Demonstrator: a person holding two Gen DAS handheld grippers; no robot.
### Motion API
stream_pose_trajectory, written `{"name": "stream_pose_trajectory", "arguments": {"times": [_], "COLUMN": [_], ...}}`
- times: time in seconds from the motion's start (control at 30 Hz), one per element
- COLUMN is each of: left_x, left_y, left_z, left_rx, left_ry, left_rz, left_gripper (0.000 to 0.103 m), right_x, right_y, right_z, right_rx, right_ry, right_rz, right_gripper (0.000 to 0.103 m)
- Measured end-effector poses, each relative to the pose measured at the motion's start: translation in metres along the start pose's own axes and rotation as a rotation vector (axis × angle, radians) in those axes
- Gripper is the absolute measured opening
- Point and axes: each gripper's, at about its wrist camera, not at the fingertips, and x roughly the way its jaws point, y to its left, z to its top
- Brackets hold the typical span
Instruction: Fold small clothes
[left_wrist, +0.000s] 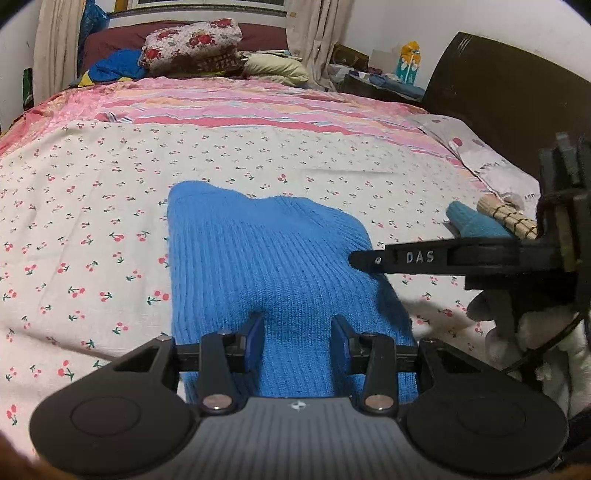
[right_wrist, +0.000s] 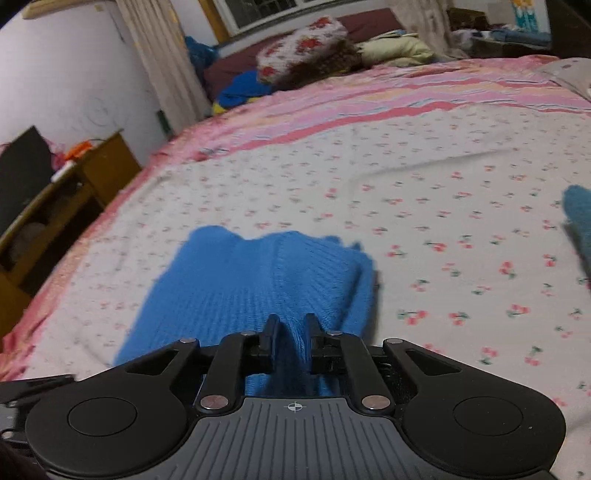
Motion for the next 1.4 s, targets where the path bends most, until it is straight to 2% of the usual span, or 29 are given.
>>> {"name": "stream_pose_trajectory", "arguments": {"times": [0.1, 0.3, 0.33, 0.4, 0.5, 0.67, 0.83, 0.87, 1.07, 1.27, 1.4], "left_x": [0.000, -0.011, -0.013, -0.016, -0.018, -0.018, -0.012, -0.010, -0.007, -0.014, -0.018], "left_y": [-0.003, -0.005, -0.005, -0.004, -0.002, -0.001, 0.003, 0.003, 0.004, 0.003, 0.003], "left_z": [0.001, 0.000, 0.000, -0.001, -0.004, -0.010, -0.012, -0.013, -0.016, -0.016, -0.018], "left_rx": [0.003, 0.012, 0.014, 0.009, 0.007, 0.017, 0.011, 0.014, 0.016, 0.013, 0.012], "left_ry": [0.016, 0.012, 0.008, 0.006, 0.013, 0.038, 0.062, 0.069, 0.084, 0.078, 0.077], "left_rz": [0.019, 0.064, 0.071, 0.083, 0.100, 0.132, 0.135, 0.137, 0.137, 0.133, 0.137], "left_gripper": [0.048, 0.048, 0.048, 0.048, 0.048, 0.048, 0.048, 0.048, 0.049, 0.049, 0.049], "right_x": [-0.001, -0.012, -0.018, -0.030, -0.046, -0.051, -0.038, -0.035, -0.035, -0.051, -0.062], "right_y": [-0.007, 0.007, 0.007, 0.010, 0.017, 0.032, 0.035, 0.034, 0.027, 0.030, 0.035], "right_z": [-0.004, -0.010, -0.011, -0.012, -0.015, -0.025, -0.036, -0.038, -0.043, -0.048, -0.051], "right_rx": [0.026, -0.019, -0.017, -0.021, -0.047, -0.096, -0.124, -0.125, -0.100, -0.081, -0.088], "right_ry": [0.003, -0.022, -0.030, -0.057, -0.085, -0.057, -0.005, 0.001, 0.010, -0.023, -0.043], "right_rz": [0.004, -0.020, -0.017, -0.017, -0.005, 0.026, -0.006, -0.021, -0.061, -0.067, -0.057], "right_gripper": [0.008, 0.009, 0.010, 0.018, 0.020, 0.020, 0.019, 0.015, 0.015, 0.020, 0.020]}}
